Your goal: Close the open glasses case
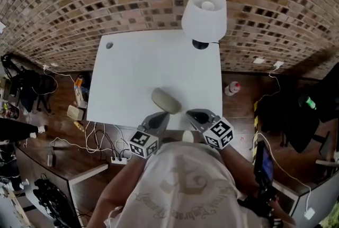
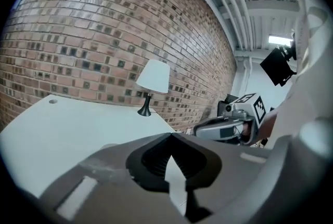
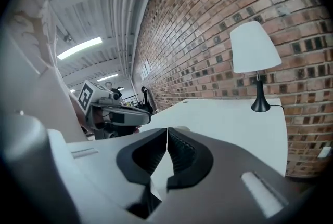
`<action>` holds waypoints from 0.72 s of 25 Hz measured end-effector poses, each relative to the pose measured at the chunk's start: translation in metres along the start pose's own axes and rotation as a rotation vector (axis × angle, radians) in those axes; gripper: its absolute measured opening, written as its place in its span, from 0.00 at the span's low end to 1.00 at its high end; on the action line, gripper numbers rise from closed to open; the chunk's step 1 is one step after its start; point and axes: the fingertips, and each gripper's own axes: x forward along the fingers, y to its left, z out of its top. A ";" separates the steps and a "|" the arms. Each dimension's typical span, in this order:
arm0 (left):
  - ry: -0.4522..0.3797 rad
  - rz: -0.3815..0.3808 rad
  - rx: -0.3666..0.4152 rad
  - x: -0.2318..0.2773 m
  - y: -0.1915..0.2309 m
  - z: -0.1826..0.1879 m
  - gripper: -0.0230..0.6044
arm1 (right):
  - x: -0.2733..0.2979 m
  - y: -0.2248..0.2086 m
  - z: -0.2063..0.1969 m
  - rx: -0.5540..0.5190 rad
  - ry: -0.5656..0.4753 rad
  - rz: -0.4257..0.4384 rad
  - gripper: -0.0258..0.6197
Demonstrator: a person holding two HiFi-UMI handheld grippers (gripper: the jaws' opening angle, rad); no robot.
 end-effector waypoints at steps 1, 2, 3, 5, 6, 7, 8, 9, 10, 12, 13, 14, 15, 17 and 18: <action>-0.007 -0.006 0.012 -0.003 -0.005 0.000 0.04 | -0.004 0.003 -0.002 0.013 -0.012 0.000 0.05; -0.010 -0.015 0.021 -0.008 -0.011 -0.002 0.04 | -0.008 0.007 -0.006 0.026 -0.019 -0.003 0.05; -0.009 -0.026 0.027 -0.014 -0.017 -0.004 0.04 | -0.011 0.012 -0.010 0.038 -0.023 -0.008 0.05; 0.004 -0.035 0.026 -0.030 -0.026 -0.015 0.04 | -0.013 0.024 -0.018 0.056 -0.025 -0.016 0.05; 0.012 -0.028 0.016 -0.040 -0.027 -0.022 0.04 | -0.013 0.032 -0.020 0.062 -0.025 -0.016 0.05; 0.017 -0.016 0.003 -0.048 -0.027 -0.029 0.04 | -0.014 0.040 -0.022 0.066 -0.026 -0.012 0.05; 0.016 -0.001 -0.010 -0.056 -0.028 -0.035 0.04 | -0.014 0.048 -0.023 0.067 -0.027 -0.006 0.05; 0.011 0.012 -0.022 -0.064 -0.029 -0.039 0.04 | -0.016 0.056 -0.024 0.067 -0.026 0.002 0.05; 0.005 0.022 -0.034 -0.071 -0.032 -0.043 0.04 | -0.017 0.064 -0.025 0.064 -0.023 0.010 0.05; 0.000 0.034 -0.062 -0.085 -0.039 -0.052 0.04 | -0.019 0.079 -0.027 0.058 -0.015 0.022 0.05; -0.001 0.035 -0.072 -0.091 -0.043 -0.057 0.04 | -0.020 0.086 -0.027 0.055 -0.013 0.023 0.05; -0.003 0.034 -0.078 -0.097 -0.046 -0.061 0.04 | -0.020 0.092 -0.028 0.054 -0.012 0.023 0.05; -0.003 0.030 -0.080 -0.103 -0.049 -0.065 0.04 | -0.021 0.098 -0.028 0.052 -0.012 0.022 0.05; 0.000 0.022 -0.077 -0.115 -0.054 -0.071 0.04 | -0.021 0.111 -0.030 0.045 -0.011 0.019 0.05; -0.001 0.024 -0.075 -0.121 -0.054 -0.071 0.04 | -0.022 0.116 -0.030 0.040 -0.012 0.016 0.05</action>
